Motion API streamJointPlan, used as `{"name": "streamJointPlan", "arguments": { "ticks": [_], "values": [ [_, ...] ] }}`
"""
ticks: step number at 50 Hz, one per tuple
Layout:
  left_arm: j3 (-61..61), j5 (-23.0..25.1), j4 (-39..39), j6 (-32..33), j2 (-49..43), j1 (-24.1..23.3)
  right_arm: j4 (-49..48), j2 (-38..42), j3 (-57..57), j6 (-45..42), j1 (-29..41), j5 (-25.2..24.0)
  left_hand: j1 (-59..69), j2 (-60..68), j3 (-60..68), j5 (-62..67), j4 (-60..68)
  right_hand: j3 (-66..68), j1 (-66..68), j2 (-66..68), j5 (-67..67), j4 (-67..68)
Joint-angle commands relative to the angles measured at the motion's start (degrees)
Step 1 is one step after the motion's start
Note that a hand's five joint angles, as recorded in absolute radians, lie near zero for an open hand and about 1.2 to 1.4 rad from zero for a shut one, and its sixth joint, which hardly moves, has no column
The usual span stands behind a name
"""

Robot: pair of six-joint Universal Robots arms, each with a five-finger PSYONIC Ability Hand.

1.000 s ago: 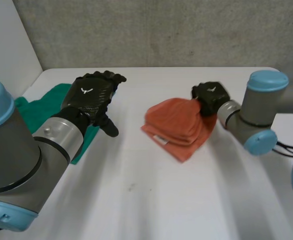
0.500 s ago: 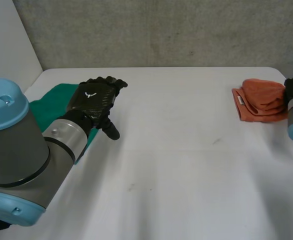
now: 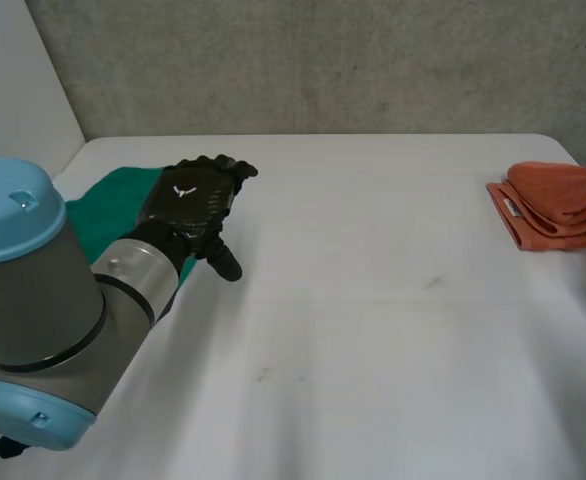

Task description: Fold the laundry.

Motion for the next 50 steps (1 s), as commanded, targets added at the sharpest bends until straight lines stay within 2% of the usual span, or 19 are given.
{"name": "streamJointPlan", "arguments": {
  "ticks": [1,2,4,8,13,19,24,33,35,38,42,47,50],
  "values": [
    [0.45,-0.09,0.00,-0.03,-1.10,-0.20,-0.31,0.28,0.41,-2.79,-0.80,0.05,-0.15,-0.25,-0.86,-0.71,-0.37,-5.39,13.20,-5.00,-2.38,-5.84],
    [0.54,-0.09,0.00,-0.03,-1.10,-0.20,-0.14,0.19,0.76,-3.67,-0.45,-0.04,-0.15,-0.25,-0.86,-0.71,-0.37,-32.00,-13.42,-31.61,-28.99,-32.45],
    [0.63,-0.09,-0.09,-0.12,-1.10,-0.20,0.22,-0.07,1.11,-4.38,-0.19,-0.12,-0.15,-0.25,-0.86,-0.71,-0.37,-57.58,-39.00,-57.20,-54.58,-58.03],
    [0.63,-0.09,-0.17,-0.12,-1.01,-0.20,1.27,-2.52,3.65,-4.91,-0.19,-0.21,-0.15,-0.25,-0.86,-0.71,-0.37,-57.58,-39.00,-57.20,-54.58,-58.03],
    [0.36,-0.09,-0.53,-0.12,-0.22,-0.11,9.68,-11.21,13.21,-7.00,-0.54,-1.18,-0.15,-0.25,-0.86,-0.71,-0.37,-57.58,-39.00,-57.20,-54.58,-58.03],
    [-0.25,-0.09,-0.61,-0.21,1.18,0.15,15.86,-20.27,23.51,-13.16,-0.98,0.22,-0.32,-0.42,-1.03,-0.88,-0.54,-57.58,-39.00,-57.20,-54.58,-58.03],
    [-0.43,-0.09,-0.70,-0.30,2.50,1.03,15.60,-28.79,30.63,-17.12,-5.27,3.56,-0.49,-0.59,-1.20,-1.05,-0.71,-57.58,-39.00,-57.20,-54.58,-58.03],
    [-1.22,0.09,-0.70,-0.21,6.54,3.32,8.22,-41.19,36.17,-15.90,-4.76,4.80,-0.66,-0.76,-1.37,-1.22,-0.88,-57.58,-39.00,-57.20,-54.58,-58.03],
    [-1.13,0.09,-0.70,-0.12,7.16,3.93,6.64,-43.56,38.02,-14.23,-2.92,4.19,-0.82,-0.92,-1.54,-1.38,-1.04,-57.58,-39.00,-57.20,-54.58,-58.03],
    [-1.04,0.26,-0.61,-0.03,8.56,5.34,3.65,-49.54,42.41,-8.61,3.40,1.55,-0.82,-0.92,-1.54,-1.38,-1.04,-57.58,-39.00,-57.20,-54.58,-58.03],
    [-0.96,0.61,-0.70,0.05,9.97,7.36,1.63,-56.22,49.87,-0.53,10.00,-3.89,-0.99,-1.09,-1.71,-1.55,-1.21,-57.58,-39.00,-57.20,-54.58,-58.03],
    [-0.78,0.79,-0.79,0.14,10.41,10.78,-0.56,-65.71,62.25,8.61,21.84,-10.83,-1.16,-1.26,-1.87,-1.72,-1.38,-57.58,-39.00,-57.20,-54.58,-58.03],
    [-0.52,0.88,-0.70,0.84,10.33,13.41,-3.02,-67.39,69.63,10.21,29.13,-12.25,-1.16,-1.26,-1.87,-1.72,-1.38,-57.58,-39.00,-57.20,-54.58,-58.03]
  ]
}}
